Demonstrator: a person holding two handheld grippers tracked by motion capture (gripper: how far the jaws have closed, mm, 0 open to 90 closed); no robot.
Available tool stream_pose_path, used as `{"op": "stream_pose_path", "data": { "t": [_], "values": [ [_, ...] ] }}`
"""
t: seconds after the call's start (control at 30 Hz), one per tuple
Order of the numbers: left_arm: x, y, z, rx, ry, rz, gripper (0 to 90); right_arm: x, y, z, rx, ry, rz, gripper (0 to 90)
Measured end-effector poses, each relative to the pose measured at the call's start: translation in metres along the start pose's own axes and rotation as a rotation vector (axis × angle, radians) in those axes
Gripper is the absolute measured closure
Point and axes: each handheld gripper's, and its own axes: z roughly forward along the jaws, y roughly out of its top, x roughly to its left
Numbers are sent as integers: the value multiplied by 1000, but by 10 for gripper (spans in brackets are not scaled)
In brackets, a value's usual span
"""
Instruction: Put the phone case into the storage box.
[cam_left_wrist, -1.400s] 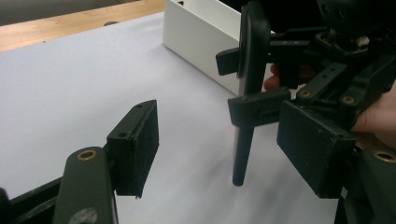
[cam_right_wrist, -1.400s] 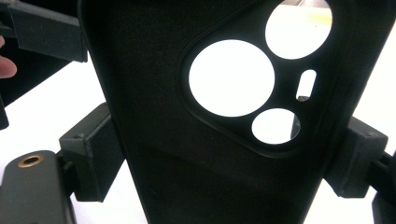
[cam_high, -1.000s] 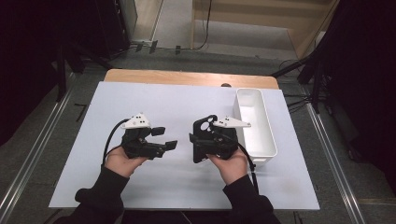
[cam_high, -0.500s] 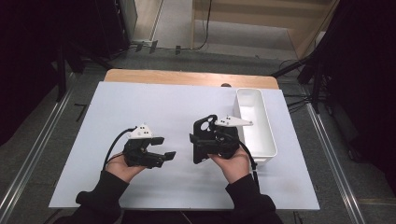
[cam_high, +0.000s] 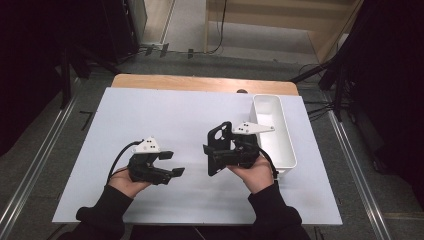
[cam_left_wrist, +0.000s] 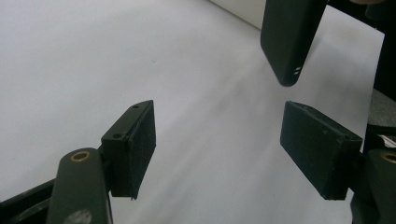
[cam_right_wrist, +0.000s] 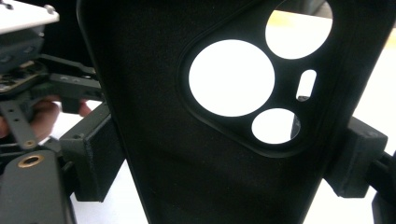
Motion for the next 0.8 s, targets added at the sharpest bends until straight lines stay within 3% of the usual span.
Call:
{"op": "stream_pose_path", "data": {
  "t": [0.3, 0.5, 0.8],
  "values": [
    [3, -9, -5, 17, -5, -10, 267, -4, 5, -8, 30, 37, -41, 119],
    [4, -16, -7, 38, -2, -8, 267, -8, 9, -15, 27, 36, -39, 119],
    [8, -25, -14, 55, 18, -37, 267, -15, 16, -16, 38, 39, -33, 119]
  ]
}}
